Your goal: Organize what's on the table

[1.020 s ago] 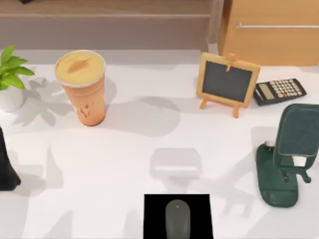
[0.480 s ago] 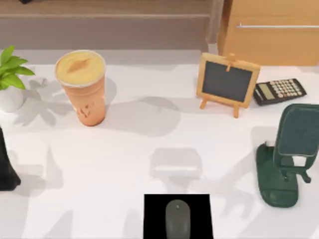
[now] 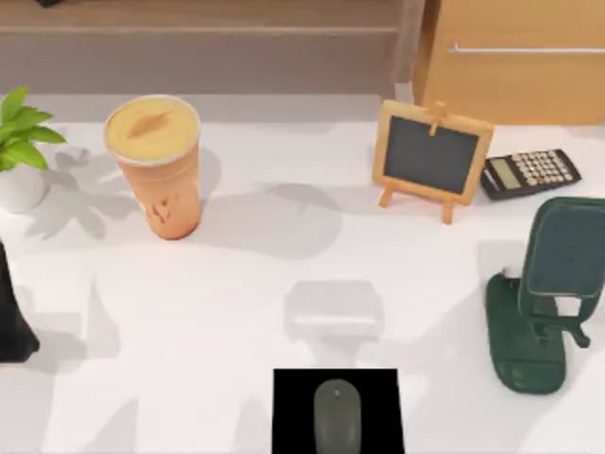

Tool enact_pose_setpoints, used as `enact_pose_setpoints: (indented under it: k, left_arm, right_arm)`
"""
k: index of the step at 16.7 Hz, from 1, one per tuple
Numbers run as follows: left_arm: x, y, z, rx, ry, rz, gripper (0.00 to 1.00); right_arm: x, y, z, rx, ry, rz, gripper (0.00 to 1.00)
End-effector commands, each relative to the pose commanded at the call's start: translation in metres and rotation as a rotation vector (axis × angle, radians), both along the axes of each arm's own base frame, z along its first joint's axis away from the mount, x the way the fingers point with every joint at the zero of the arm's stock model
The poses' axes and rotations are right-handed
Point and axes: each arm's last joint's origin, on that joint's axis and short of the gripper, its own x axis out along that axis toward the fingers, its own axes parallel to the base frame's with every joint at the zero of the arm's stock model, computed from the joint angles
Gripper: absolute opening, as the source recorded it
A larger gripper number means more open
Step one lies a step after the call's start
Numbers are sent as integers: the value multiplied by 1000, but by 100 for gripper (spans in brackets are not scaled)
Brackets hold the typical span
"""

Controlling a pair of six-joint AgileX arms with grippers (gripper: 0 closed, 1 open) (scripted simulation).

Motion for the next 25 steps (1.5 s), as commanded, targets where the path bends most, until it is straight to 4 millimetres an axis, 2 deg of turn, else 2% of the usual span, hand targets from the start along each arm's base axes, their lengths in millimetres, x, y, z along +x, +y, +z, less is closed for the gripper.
enact_pose_setpoints:
  k: [3,5,8,11,14,17,21,25]
  left_arm:
    - [0,0,0,0,0,0,100]
    - [0,0,0,0,0,0,100]
    - [0,0,0,0,0,0,100]
    - [0,0,0,0,0,0,100]
    - [0,0,0,0,0,0,100]
    - [0,0,0,0,0,0,100]
    - [0,0,0,0,0,0,100]
    - [0,0,0,0,0,0,100]
  right_arm:
    - [-4,67,47,-192,-116,21,0]
    - [-22,120,79,-304,-258,11,0]
    - [-73,193,116,-363,-550,-42,0]
    - [-135,242,123,-258,-829,-108,0]
    - [-187,266,106,-63,-998,-168,0]
    - [-220,272,84,142,-1071,-236,0]
    - [-237,272,62,286,-1083,-302,0]
    - [-238,272,60,293,-1081,-308,0]
